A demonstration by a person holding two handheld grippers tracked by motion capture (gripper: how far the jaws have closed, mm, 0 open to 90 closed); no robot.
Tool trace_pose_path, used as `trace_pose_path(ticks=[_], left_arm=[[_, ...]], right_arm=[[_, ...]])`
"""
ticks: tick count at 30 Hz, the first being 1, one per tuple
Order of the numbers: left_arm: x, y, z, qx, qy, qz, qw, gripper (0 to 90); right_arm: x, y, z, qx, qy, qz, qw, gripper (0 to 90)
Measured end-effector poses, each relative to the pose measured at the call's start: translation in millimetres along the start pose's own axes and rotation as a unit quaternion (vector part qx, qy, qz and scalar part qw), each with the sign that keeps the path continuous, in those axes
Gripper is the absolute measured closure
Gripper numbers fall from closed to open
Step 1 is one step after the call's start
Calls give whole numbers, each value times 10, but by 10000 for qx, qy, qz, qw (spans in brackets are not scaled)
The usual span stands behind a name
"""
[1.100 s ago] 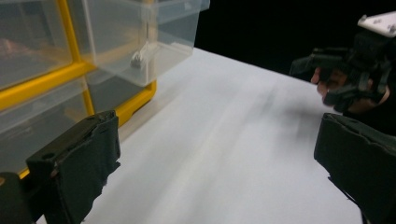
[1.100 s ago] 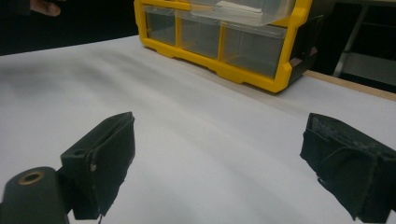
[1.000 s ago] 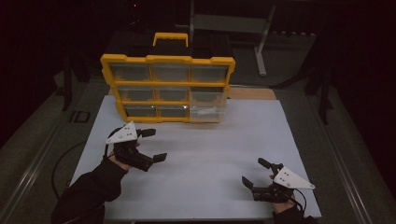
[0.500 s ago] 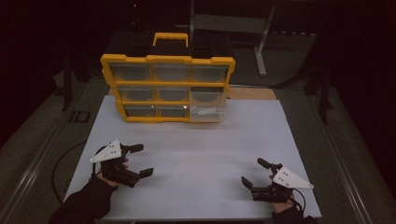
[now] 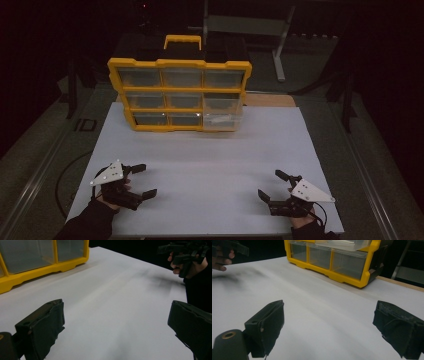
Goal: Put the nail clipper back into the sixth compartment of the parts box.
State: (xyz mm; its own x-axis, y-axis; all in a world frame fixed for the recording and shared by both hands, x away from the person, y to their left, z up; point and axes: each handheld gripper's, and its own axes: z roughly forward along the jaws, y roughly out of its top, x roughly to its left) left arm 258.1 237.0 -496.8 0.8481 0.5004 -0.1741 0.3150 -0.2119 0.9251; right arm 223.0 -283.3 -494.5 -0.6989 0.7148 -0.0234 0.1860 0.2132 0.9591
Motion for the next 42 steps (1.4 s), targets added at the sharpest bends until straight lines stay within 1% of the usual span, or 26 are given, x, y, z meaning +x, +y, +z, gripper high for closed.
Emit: trace_pose_path(ticks=[3, 4, 5, 6, 7, 9, 14, 17, 18, 19, 21, 23, 24, 29, 36, 42], left_arm=[[-8, -21, -10, 6, 11, -5, 10000, 19], [-29, -33, -17, 49, 215, 62, 9997, 19], [-53, -46, -35, 20, 353, 160, 9992, 45], [-53, -46, -35, 20, 353, 160, 9992, 46], [-69, -65, -51, -35, 382, 114, 9992, 45], [-75, -88, -53, -17, 364, 98, 9993, 45], [-71, -148, -36, 44, 325, -30, 9995, 34], [-72, -170, -26, 143, 388, -35, 9991, 19], [-77, -178, -28, 168, 463, -35, 9988, 17], [-77, -179, -31, 196, 483, -30, 9986, 17], [-78, -182, -35, 197, 504, -41, 9985, 17], [-69, -195, -34, 181, 601, -111, 9980, 17], [-66, -200, -34, 167, 603, -152, 9979, 17], [-74, -200, -36, 145, 637, -145, 9978, 17], [-86, -199, -21, 145, 590, -136, 9981, 18], [-85, -200, -18, 153, 592, -146, 9980, 17]], right_arm=[[2, 1, -1, 2, 6, -1, 10000, 99], [0, 0, -1, 2, 8, -19, 10000, 99], [3, 2, -4, 5, 10, -18, 10000, 99], [3, 2, -4, 5, 10, -18, 10000, 99], [4, 3, -7, -1, 19, -16, 10000, 99], [5, 3, -8, -3, 20, -15, 10000, 99], [7, 2, -3, 20, 21, -32, 10000, 99], [9, 2, 0, 41, 32, -62, 10000, 99], [8, 0, 0, 41, 35, -76, 10000, 99], [8, -1, 0, 43, 38, -74, 10000, 99], [11, -5, 0, 55, 40, -51, 10000, 99], [12, -9, 1, 76, 54, -50, 9999, 99], [12, -11, 3, 80, 53, -54, 9999, 99], [10, -20, 11, 102, 70, -57, 9999, 99], [-1, -33, 17, 139, 61, -53, 9999, 99], [0, -37, 25, 143, 57, -44, 9999, 99]])
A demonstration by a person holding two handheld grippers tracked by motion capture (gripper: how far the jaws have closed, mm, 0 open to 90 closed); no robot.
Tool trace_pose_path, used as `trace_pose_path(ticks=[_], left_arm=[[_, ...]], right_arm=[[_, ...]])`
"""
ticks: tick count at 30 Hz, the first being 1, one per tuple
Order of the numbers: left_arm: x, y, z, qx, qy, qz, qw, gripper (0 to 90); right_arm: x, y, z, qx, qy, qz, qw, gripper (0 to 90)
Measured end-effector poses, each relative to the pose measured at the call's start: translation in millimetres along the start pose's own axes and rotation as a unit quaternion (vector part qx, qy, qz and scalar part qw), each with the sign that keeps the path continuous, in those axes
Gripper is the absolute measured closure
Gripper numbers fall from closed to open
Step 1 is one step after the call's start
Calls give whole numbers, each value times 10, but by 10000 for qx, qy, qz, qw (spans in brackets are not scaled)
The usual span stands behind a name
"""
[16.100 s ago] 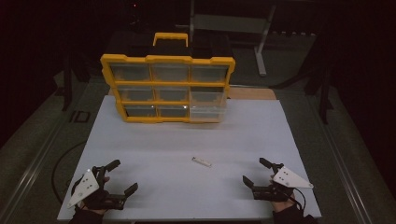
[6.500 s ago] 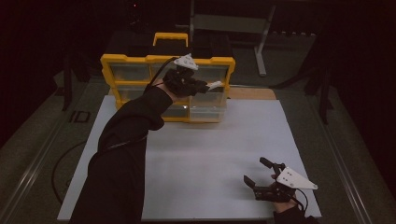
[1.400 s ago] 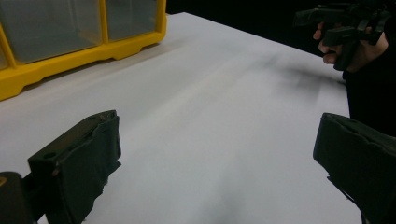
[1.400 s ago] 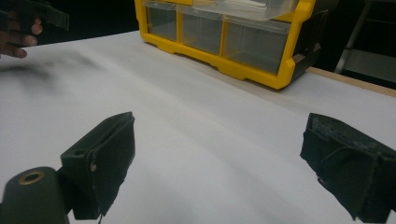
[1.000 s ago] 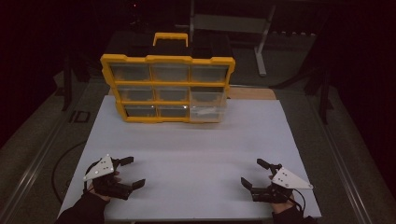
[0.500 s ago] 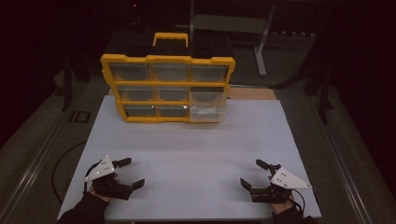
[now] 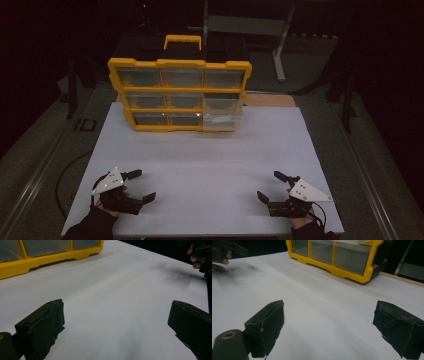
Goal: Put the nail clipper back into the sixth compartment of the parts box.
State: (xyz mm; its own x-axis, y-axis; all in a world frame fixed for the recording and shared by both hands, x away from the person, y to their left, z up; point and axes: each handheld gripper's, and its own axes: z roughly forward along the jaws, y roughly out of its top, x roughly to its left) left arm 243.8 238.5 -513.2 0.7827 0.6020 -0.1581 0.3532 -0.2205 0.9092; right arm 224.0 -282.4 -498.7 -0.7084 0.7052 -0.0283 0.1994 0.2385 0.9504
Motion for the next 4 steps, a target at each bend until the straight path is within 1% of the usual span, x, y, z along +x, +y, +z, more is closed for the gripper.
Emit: trace_pose_path(ticks=[4], left_arm=[[-7, 11, -3, -36, -29, -16, 10000, 17]], right_arm=[[1, 0, 1, 8, -3, -14, 10000, 99]])
